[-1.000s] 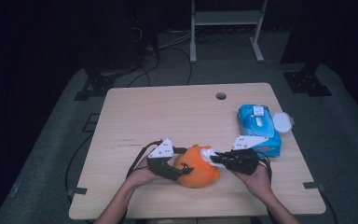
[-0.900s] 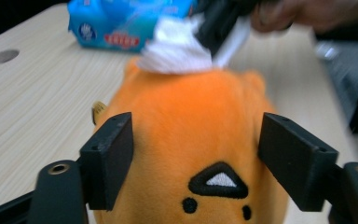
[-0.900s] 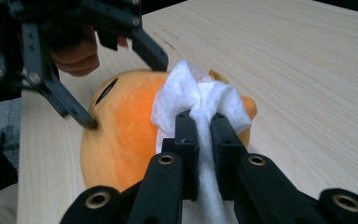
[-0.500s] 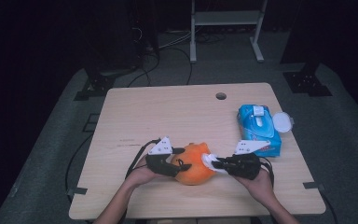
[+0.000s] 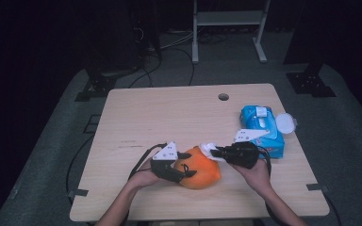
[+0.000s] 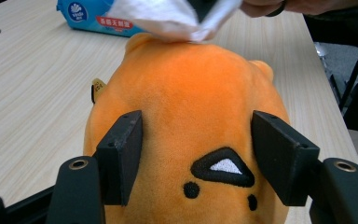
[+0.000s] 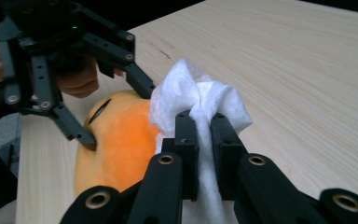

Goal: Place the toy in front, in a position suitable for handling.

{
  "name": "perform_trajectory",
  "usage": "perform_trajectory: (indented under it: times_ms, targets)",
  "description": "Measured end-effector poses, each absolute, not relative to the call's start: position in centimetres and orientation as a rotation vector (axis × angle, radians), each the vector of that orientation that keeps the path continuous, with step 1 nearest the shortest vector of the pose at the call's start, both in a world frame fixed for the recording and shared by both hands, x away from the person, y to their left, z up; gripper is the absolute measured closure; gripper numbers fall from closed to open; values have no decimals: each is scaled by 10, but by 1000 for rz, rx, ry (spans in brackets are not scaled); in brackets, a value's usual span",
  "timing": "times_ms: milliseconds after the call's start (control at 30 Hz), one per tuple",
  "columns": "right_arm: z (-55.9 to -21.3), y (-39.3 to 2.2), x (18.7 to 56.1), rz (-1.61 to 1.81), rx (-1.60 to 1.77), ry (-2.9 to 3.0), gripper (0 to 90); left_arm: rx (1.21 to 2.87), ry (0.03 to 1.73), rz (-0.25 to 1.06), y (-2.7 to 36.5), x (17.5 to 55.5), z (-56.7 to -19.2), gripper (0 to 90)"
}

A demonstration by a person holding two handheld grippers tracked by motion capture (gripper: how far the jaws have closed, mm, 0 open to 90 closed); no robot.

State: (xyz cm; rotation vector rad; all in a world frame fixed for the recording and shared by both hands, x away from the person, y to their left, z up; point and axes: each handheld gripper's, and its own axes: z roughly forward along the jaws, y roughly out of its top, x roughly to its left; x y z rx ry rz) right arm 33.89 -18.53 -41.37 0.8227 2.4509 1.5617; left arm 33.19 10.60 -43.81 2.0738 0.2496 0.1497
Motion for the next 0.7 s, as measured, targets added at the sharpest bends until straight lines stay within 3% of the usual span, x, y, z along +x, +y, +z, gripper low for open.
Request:
perform_trajectory:
  times_ms: [133,400,700]
  targets:
    - [-421,-187,341,1561,853,2473,825,2059,296,145,111,336,-439,359]
    - [-429,-203,310,1511,844,2528,825,2032,387,136,113,343,-440,358]
    - [-414,-197,297,1485,732,2511,825,2014,436,145,108,346,-440,357]
